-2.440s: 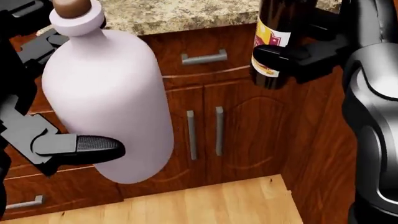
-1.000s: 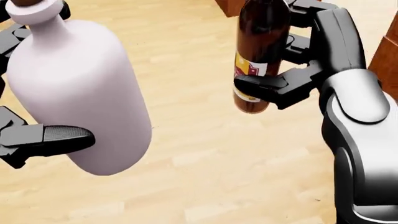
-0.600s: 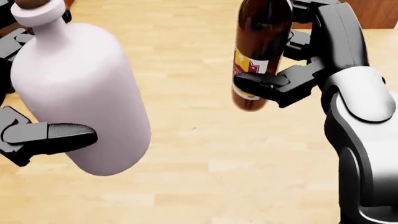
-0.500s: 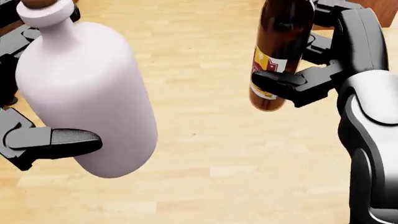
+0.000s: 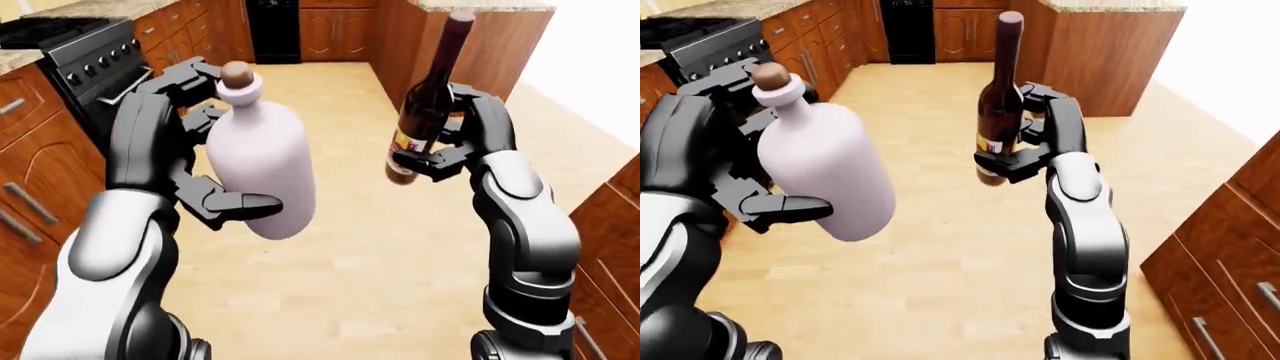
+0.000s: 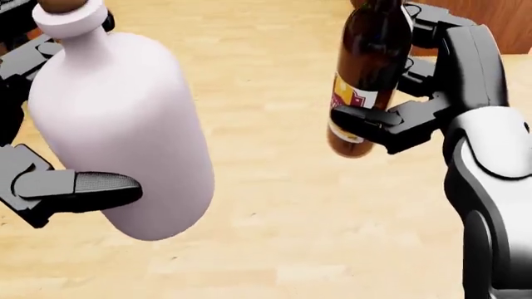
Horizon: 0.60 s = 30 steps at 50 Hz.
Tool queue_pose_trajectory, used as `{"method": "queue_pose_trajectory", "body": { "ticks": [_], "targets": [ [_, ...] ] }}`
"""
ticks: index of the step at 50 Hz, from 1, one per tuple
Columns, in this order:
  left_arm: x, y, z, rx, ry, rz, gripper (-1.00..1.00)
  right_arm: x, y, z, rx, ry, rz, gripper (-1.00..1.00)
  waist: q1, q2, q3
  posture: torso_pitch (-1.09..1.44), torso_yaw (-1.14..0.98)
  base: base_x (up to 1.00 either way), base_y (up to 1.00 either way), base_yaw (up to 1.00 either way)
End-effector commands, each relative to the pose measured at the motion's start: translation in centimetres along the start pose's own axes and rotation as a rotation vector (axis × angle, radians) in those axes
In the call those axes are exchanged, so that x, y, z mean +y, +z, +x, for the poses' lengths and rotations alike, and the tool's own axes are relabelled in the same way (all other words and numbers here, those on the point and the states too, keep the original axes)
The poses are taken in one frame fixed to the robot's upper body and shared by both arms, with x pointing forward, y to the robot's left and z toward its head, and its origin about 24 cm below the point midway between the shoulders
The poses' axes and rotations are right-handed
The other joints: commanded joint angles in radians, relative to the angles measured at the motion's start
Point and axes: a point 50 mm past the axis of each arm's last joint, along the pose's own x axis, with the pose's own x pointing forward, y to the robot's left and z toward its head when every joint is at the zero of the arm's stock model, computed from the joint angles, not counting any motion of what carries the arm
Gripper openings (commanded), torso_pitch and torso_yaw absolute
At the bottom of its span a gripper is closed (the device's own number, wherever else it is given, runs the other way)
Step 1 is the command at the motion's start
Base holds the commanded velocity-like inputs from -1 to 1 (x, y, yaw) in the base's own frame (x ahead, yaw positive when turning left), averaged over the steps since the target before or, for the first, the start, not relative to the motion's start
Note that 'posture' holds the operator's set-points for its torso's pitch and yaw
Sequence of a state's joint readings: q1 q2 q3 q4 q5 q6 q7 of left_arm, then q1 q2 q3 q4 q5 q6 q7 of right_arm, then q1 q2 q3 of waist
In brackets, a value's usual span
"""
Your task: Move the drinks to the dining counter.
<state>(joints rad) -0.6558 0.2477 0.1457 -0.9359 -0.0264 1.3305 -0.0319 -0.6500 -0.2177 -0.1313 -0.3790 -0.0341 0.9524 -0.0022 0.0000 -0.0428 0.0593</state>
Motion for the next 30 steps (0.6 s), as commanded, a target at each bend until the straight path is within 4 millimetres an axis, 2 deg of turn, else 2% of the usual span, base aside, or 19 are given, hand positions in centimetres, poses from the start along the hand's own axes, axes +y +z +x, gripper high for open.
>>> {"method": "queue_pose_trajectory", "body": {
  "ticks": [1, 4, 6, 7, 8, 9, 10, 11, 12, 15, 18, 20, 21, 22, 23, 24, 26, 29, 30],
  "targets": [
    [0.67, 1.69, -0.31, -0.109, 0.058, 0.008, -1.0, 0.41, 3.79, -0.89, -0.213, 0.022, 0.014, -1.0, 0.001, 0.001, -0.02, 0.0, 0.0, 1.0, -0.02, 0.0],
    [0.63, 1.69, -0.36, -0.11, 0.057, 0.009, -1.0, 0.38, 3.7, -1.04, -0.213, 0.022, 0.012, -1.0, -0.016, 0.015, -0.032, 0.0, 0.0, 1.0, -0.01, 0.0],
    [0.65, 1.79, -0.44, -0.111, 0.056, 0.009, -1.0, 0.33, 3.72, -1.11, -0.214, 0.021, 0.014, -1.0, -0.013, 0.038, -0.052, 0.0, 0.0, 1.0, 0.0, 0.0],
    [0.69, 1.83, -0.45, -0.112, 0.057, 0.009, -1.0, 0.37, 3.74, -1.14, -0.214, 0.022, 0.013, -1.0, -0.003, 0.067, -0.056, 0.0, 0.0, 1.0, 0.0, 0.0],
    [0.74, 1.86, -0.45, -0.111, 0.059, 0.008, -1.0, 0.43, 3.69, -1.16, -0.214, 0.023, 0.012, -1.0, 0.008, 0.12, -0.066, 0.0, 0.0, 1.0, 0.0, 0.0],
    [0.74, 1.91, -0.46, -0.112, 0.058, 0.009, -1.0, 0.51, 3.6, -1.14, -0.211, 0.025, 0.01, -1.0, 0.008, 0.091, -0.04, 0.0, 0.0, 1.0, 0.0, 0.0],
    [0.72, 1.93, -0.39, -0.112, 0.058, 0.01, -1.0, 0.55, 3.57, -1.11, -0.21, 0.027, 0.008, -1.0, -0.002, 0.094, 0.006, 0.0, 0.0, 1.0, 0.0, 0.0],
    [0.65, 2.06, -0.38, -0.113, 0.056, 0.011, -1.0, 0.47, 3.69, -1.13, -0.21, 0.026, 0.009, -1.0, 0.017, 0.103, -0.013, 0.0, 0.0, 1.0, 0.0, 0.0],
    [0.6, 2.2, -0.41, -0.115, 0.055, 0.01, -1.0, 0.4, 3.77, -1.17, -0.211, 0.025, 0.01, -1.0, 0.019, 0.101, -0.03, 0.0, 0.0, 1.0, 0.0, 0.0],
    [0.48, 2.1, -0.42, -0.115, 0.052, 0.01, -1.0, 0.35, 3.72, -1.26, -0.207, 0.024, 0.008, -1.0, 0.03, 0.098, -0.022, 0.0, 0.0, 1.0, 0.0, 0.0],
    [0.5, 2.27, -0.44, -0.117, 0.053, 0.011, -1.0, 0.34, 3.74, -1.31, -0.207, 0.025, 0.007, -1.0, 0.047, 0.092, -0.04, 0.0, 0.0, 1.0, 0.0, 0.0],
    [0.53, 2.4, -0.45, -0.119, 0.053, 0.011, -1.0, 0.43, 3.59, -1.33, -0.207, 0.027, 0.008, -1.0, 0.045, 0.074, -0.058, 0.0, 0.0, 1.0, 0.0, 0.0],
    [0.55, 2.48, -0.48, -0.12, 0.053, 0.011, -1.0, 0.46, 3.57, -1.31, -0.207, 0.027, 0.006, -1.0, 0.037, 0.046, -0.059, 0.0, 0.0, 1.0, 0.0, 0.0],
    [0.57, 2.51, -0.5, -0.12, 0.053, 0.009, -1.0, 0.5, 3.62, -1.33, -0.207, 0.028, 0.006, -1.0, 0.026, -0.011, -0.06, 0.0, 0.0, 1.0, 0.0, 0.0],
    [0.58, 2.48, -0.52, -0.119, 0.054, 0.008, -1.0, 0.5, 3.61, -1.31, -0.204, 0.027, 0.003, -1.0, 0.027, 0.011, -0.038, 0.0, 0.0, 1.0, 0.0, 0.0],
    [0.58, 2.45, -0.51, -0.119, 0.054, 0.009, -1.0, 0.51, 3.63, -1.32, -0.204, 0.028, 0.004, -1.0, 0.032, 0.009, 0.009, 0.0, 0.0, 1.0, 0.0, 0.0],
    [0.59, 2.61, -0.51, -0.122, 0.053, 0.011, -1.0, 0.51, 3.64, -1.37, -0.206, 0.028, 0.006, -1.0, 0.009, -0.008, -0.033, 0.0, 0.0, 1.0, 0.0, 0.0],
    [0.61, 2.56, -0.56, -0.122, 0.054, 0.011, -1.0, 0.57, 3.55, -1.41, -0.208, 0.03, 0.008, -1.0, -0.002, -0.011, -0.026, 0.0, 0.0, 1.0, 0.03, 0.0],
    [0.61, 2.58, -0.56, -0.122, 0.054, 0.011, -1.0, 0.6, 3.56, -1.43, -0.211, 0.033, 0.008, -1.0, -0.005, -0.009, -0.034, 0.0, 0.0, 1.0, 0.12, 0.0]
  ]
}}
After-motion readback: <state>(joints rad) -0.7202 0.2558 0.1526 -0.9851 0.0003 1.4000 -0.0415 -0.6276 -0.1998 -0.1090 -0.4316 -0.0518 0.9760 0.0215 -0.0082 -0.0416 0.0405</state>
